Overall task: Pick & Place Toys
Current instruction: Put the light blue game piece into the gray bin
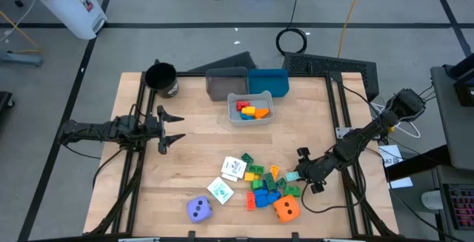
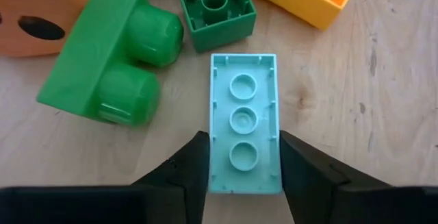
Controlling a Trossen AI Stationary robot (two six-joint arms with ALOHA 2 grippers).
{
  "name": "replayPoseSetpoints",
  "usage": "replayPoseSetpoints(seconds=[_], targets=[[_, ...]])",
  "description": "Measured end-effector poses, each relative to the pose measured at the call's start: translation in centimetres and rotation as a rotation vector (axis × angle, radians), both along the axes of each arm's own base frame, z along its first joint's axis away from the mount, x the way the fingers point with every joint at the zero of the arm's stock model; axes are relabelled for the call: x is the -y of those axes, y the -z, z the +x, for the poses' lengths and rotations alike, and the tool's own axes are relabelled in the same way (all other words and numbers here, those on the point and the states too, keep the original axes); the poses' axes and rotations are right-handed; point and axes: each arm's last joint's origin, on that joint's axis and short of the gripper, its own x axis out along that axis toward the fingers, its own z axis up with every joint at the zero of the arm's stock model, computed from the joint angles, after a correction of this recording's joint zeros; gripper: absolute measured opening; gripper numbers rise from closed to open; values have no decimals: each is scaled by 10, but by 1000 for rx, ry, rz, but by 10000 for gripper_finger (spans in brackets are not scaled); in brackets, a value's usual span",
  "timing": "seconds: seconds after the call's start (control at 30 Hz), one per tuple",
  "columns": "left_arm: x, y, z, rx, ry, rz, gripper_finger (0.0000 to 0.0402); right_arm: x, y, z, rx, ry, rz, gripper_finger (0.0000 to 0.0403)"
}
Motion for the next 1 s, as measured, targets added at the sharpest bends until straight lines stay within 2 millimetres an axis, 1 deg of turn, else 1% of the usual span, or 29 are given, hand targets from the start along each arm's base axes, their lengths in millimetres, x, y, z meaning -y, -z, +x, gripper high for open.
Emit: replayPoseSetpoints(seconds=[0.2,0.33,0.4,0.5,0.6,0.73,0.83,1.0], targets=[[0,0,0,0,0,0,310,0,0,0,-1,-1,1,131],[0,0,0,0,0,0,310,1,-6,-1,13,-3,13,131],[0,0,0,0,0,0,310,1,-13,-1,34,-6,24,131],[0,0,0,0,0,0,310,0,-30,1,114,-9,35,131],[0,0,0,0,0,0,310,3,-42,0,189,-5,28,131],[0,0,0,0,0,0,310,4,-62,2,366,61,53,131],[0,0,0,0,0,0,310,5,-76,8,506,97,93,133],[0,0,0,0,0,0,310,5,-93,22,703,11,125,131]])
